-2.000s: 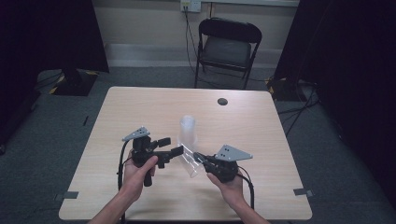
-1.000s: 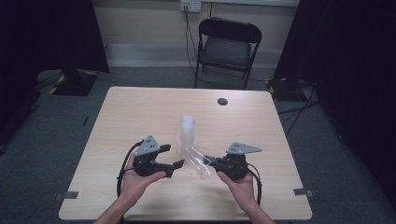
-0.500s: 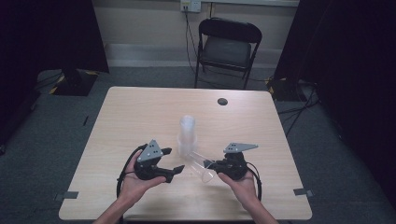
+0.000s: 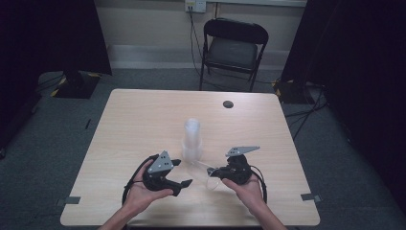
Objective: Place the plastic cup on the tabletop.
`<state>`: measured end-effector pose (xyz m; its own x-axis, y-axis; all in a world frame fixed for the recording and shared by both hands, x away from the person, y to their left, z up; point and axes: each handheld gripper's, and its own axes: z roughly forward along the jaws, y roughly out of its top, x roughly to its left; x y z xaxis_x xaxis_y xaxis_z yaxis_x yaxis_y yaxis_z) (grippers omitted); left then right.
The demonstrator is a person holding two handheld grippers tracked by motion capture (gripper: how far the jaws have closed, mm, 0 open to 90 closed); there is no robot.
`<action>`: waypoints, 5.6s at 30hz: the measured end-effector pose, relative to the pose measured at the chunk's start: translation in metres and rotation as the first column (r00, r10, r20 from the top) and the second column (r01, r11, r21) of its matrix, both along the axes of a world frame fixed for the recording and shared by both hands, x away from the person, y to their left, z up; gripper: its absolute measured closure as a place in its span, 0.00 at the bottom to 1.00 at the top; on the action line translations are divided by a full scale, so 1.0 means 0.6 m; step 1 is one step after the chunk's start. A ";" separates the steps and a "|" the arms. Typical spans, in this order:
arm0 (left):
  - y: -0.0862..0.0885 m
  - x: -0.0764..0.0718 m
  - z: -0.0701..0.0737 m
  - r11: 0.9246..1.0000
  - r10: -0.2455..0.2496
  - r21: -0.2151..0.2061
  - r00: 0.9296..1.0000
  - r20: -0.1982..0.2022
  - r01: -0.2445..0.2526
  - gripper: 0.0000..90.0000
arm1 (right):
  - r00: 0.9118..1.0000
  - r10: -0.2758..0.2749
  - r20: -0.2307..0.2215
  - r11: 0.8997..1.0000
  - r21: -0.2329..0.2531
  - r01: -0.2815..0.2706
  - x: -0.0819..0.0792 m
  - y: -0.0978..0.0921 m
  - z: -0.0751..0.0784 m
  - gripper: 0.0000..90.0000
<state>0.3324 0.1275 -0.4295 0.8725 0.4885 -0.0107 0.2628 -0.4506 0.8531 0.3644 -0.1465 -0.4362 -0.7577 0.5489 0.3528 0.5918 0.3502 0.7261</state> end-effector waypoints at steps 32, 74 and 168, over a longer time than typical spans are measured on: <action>-0.060 -0.034 -0.029 0.944 -0.248 0.265 0.954 0.168 0.199 0.19 | 0.977 0.119 -0.178 0.986 -0.094 -0.137 0.002 0.041 -0.015 1.00; -0.091 -0.059 -0.029 0.945 -0.272 0.259 0.921 0.278 0.201 0.31 | 0.960 0.101 -0.260 0.986 -0.104 -0.132 0.004 0.072 -0.023 0.95; 0.074 0.063 -0.021 0.889 0.402 -0.239 0.915 0.005 -0.390 0.31 | 0.988 -0.125 0.088 0.990 0.074 0.119 -0.019 -0.078 0.003 0.56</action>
<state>0.3704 0.1719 -0.4421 0.6095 0.7832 -0.1228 0.3302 -0.1100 0.9375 0.3530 -0.1933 -0.4344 -0.7175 0.6163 0.3245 0.5567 0.2274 0.7990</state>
